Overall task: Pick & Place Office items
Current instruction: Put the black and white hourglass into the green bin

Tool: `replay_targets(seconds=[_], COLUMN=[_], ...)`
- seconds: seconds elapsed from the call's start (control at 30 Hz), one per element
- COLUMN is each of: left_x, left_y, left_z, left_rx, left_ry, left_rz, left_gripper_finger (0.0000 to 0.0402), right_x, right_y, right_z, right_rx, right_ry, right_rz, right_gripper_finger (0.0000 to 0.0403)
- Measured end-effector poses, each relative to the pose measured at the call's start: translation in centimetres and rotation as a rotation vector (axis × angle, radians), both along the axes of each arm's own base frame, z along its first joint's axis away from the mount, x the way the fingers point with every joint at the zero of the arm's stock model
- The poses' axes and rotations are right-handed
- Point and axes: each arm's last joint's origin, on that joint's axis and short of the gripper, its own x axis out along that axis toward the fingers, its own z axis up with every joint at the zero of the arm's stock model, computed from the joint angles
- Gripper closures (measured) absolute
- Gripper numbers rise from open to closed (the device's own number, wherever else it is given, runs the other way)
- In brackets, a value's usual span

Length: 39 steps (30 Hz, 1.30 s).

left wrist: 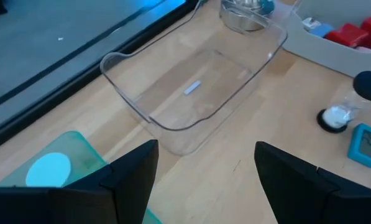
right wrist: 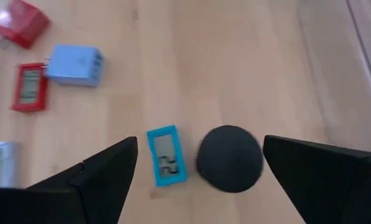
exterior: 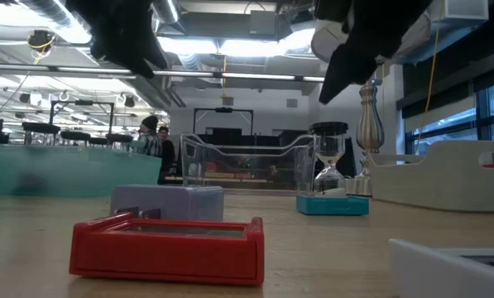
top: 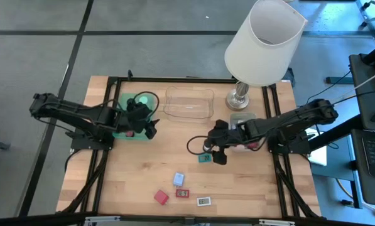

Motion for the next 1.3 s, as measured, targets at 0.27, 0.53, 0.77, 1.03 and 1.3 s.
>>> replay_targets(seconds=[0.27,0.53,0.77,1.03,1.3], left_x=[-0.1,-0.1,-0.1,-0.1,-0.1], left_y=[-0.6,-0.6,-0.6,-0.6,-0.6], left_z=[0.0,0.0,0.0,-0.1,-0.1], left_rx=[0.004,-0.001,-0.001,0.0,0.006], left_ry=[-0.016,-0.02,-0.019,-0.017,-0.012], left_rz=[0.0,0.005,0.005,0.005,0.0], left_gripper_finger=[0.0137,0.0137,0.0137,0.0137,0.0137], right_x=[0.8,1.5,1.8,2.1,2.1], right_y=[-1.6,-2.0,-1.9,-1.9,-2.0], right_z=[-1.2,-2.6,-3.5,-4.1,-4.0], right_rx=[-0.048,-0.025,-0.026,-0.037,-0.055], right_ry=[0.046,0.103,0.128,0.142,0.133], right_rz=[-0.025,-0.019,-0.022,-0.028,-0.069], right_gripper_finger=[0.0053,0.0053,0.0053,0.008,0.0166])
